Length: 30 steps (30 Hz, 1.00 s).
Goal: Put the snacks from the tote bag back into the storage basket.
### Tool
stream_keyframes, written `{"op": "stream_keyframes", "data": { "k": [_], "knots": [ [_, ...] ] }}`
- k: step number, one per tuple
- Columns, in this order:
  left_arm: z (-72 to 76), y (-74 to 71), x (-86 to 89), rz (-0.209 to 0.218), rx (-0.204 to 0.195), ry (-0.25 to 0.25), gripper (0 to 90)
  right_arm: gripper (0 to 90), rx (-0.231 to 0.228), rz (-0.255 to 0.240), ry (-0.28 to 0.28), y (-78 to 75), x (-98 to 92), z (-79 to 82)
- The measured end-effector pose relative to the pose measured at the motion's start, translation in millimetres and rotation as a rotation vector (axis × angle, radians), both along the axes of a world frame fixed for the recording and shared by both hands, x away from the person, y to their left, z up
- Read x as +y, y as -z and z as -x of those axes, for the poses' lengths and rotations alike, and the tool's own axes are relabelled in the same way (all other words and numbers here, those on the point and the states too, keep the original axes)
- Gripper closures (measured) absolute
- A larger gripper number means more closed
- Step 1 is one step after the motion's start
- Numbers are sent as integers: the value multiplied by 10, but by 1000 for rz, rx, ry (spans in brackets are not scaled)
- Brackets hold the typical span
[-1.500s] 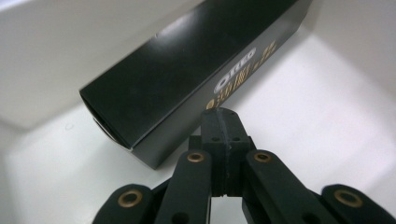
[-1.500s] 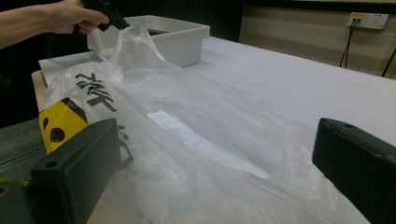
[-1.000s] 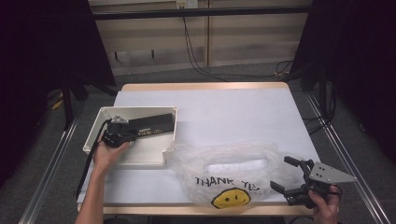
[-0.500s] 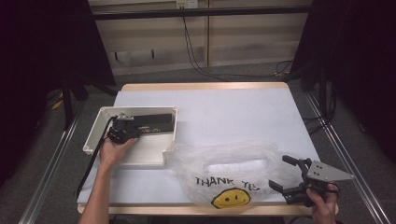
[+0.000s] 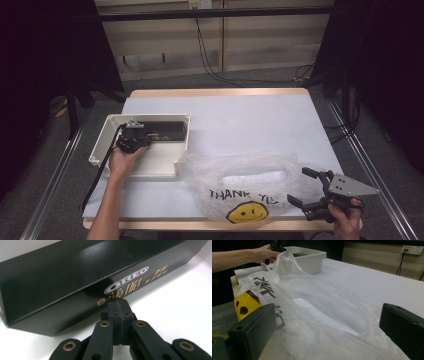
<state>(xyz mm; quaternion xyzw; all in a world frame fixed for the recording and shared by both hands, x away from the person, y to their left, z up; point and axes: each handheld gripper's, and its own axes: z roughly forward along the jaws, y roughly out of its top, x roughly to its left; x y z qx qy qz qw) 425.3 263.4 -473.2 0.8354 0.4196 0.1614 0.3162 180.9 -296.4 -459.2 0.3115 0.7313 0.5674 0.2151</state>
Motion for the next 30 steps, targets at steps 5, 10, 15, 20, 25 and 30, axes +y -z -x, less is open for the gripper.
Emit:
{"op": "stream_keyframes", "data": {
  "k": [5,10,15,20,25,30],
  "knots": [
    [8,2,-7,-1,-1,4,898,8,0,5,-5,1,4,12],
    [61,-44,-14,22,-12,20,826,8,-5,0,4,-6,-25,23],
    [175,-140,-4,47,-38,47,698,8,-7,-4,9,-7,-23,17],
    [299,-260,31,72,-92,55,480,8,-8,-7,5,-12,-20,11],
    [450,-388,85,73,-143,60,272,8,-9,-6,6,-17,-17,2],
    [537,-493,209,40,-164,68,127,8,-8,-4,2,-18,-15,-6]
  ]
}}
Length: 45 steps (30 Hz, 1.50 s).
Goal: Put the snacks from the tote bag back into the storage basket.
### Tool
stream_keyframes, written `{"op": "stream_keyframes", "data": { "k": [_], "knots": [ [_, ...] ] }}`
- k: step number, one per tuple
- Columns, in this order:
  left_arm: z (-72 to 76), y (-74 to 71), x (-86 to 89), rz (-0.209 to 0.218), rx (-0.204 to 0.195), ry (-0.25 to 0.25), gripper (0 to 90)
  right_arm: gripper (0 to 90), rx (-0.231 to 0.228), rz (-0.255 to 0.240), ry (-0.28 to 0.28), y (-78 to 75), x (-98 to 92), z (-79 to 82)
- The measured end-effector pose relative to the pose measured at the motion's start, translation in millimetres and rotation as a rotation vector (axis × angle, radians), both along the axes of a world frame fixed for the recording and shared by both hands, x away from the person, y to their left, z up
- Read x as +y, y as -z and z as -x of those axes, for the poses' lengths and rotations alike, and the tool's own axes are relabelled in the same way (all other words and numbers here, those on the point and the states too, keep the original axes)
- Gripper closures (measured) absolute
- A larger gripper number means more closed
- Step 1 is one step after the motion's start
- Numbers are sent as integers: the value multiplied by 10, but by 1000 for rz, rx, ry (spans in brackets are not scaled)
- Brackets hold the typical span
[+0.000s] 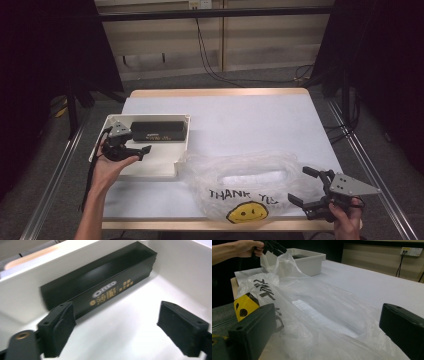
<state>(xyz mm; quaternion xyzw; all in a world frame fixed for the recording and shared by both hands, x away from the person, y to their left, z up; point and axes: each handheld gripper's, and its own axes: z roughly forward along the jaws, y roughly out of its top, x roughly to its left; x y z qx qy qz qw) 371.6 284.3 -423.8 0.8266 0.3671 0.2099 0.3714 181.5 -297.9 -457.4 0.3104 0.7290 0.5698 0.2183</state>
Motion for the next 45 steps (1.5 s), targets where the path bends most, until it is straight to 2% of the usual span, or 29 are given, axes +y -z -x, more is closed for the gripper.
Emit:
{"op": "stream_keyframes", "data": {
  "k": [4,6,9,11,13,15,22,24,26,27,29,32,36,38,39,40,42,45],
  "knots": [
    [72,-113,136,66,-29,-29,75,8,-1,-4,0,2,10,-10],
    [126,-154,158,76,-52,-35,62,8,-2,-6,-1,3,17,-16],
    [188,-200,191,60,-62,-21,49,8,-2,-3,1,1,14,-13],
    [219,-226,240,84,-66,-19,45,8,0,0,0,-4,1,-7],
    [255,-245,269,85,-80,-39,46,8,-3,-7,8,-4,2,-3],
    [299,-262,298,107,-76,-16,33,8,-5,-7,10,-6,-2,-1],
    [452,-330,393,72,-97,-7,27,8,-3,-9,5,-10,-12,-2],
    [491,-356,435,63,-105,-25,26,8,-8,-8,14,-8,-5,-5],
    [537,-371,447,82,-111,-45,24,8,-6,-9,14,-9,-5,-5],
    [560,-380,446,78,-112,-43,22,7,-4,-8,14,-11,-9,-6],
    [614,-387,412,78,-127,-48,22,8,-6,-8,15,-9,-11,-13],
    [693,-379,338,103,-145,-44,20,7,-8,-14,14,-13,-20,-12],
    [791,-344,211,119,-195,-41,20,8,-10,-14,36,-22,-57,3],
    [861,-325,127,122,-241,-40,29,8,-12,-15,40,-26,-74,12],
    [861,-325,127,122,-241,-40,25,8,-12,-15,40,-26,-74,12],
    [896,-292,61,119,-221,-22,24,8,-18,-19,38,-28,-83,14],
    [946,-243,1,130,-197,-21,23,8,-16,-22,38,-32,-91,21],
    [1042,-163,-77,147,-221,-36,23,8,-24,-18,49,-36,-100,24]
  ]
}}
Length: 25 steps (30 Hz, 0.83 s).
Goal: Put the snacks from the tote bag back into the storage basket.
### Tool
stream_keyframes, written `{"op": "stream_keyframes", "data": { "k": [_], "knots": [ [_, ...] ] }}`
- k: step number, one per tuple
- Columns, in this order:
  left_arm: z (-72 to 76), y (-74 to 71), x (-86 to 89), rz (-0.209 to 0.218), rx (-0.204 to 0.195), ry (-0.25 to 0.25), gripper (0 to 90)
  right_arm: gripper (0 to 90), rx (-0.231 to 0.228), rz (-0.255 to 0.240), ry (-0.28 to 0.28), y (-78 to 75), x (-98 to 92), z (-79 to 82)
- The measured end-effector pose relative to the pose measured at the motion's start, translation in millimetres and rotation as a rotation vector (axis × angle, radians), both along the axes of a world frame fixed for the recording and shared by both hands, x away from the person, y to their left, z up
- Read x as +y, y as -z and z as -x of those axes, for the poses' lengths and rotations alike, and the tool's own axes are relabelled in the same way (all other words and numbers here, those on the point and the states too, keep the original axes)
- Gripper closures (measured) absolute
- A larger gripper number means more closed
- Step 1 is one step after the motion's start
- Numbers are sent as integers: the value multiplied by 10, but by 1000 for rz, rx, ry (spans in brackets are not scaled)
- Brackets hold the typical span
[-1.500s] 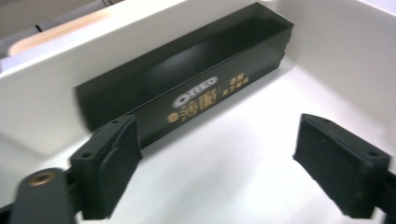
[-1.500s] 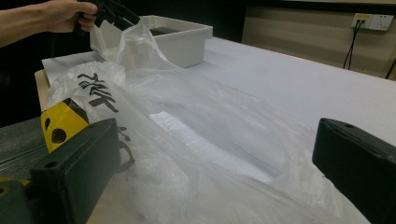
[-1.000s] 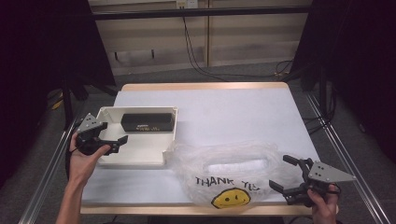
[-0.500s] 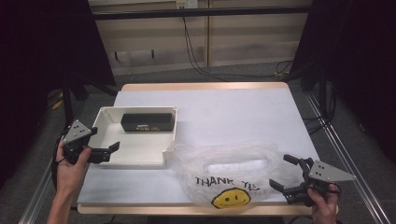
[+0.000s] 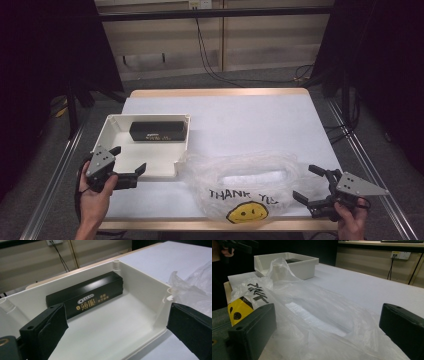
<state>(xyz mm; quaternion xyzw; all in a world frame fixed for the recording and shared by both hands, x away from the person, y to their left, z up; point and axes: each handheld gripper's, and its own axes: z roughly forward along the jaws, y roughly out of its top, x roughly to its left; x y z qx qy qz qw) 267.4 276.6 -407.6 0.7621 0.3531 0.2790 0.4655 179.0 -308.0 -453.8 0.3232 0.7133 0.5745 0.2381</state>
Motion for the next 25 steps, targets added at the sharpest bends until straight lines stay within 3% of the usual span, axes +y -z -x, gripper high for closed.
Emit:
{"op": "stream_keyframes", "data": {
  "k": [5,6,8,14,17,19,22,25],
  "knots": [
    [136,120,-103,89,-9,15,19,8,1,0,6,3,-11,-1],
    [158,133,-122,92,5,18,19,8,0,-2,3,3,-12,-2],
    [214,151,-208,18,-23,19,16,8,1,-1,7,2,-14,2],
    [336,262,-417,35,-12,42,15,8,-2,-3,9,0,-24,4],
    [367,319,-486,39,23,92,14,8,0,1,7,2,-26,3],
    [378,382,-522,33,25,90,14,8,0,3,5,3,-27,4],
    [376,451,-502,60,72,111,18,7,0,-1,16,-1,-34,10],
    [373,471,-482,49,73,80,20,7,-2,0,16,-6,-40,2]
  ]
}}
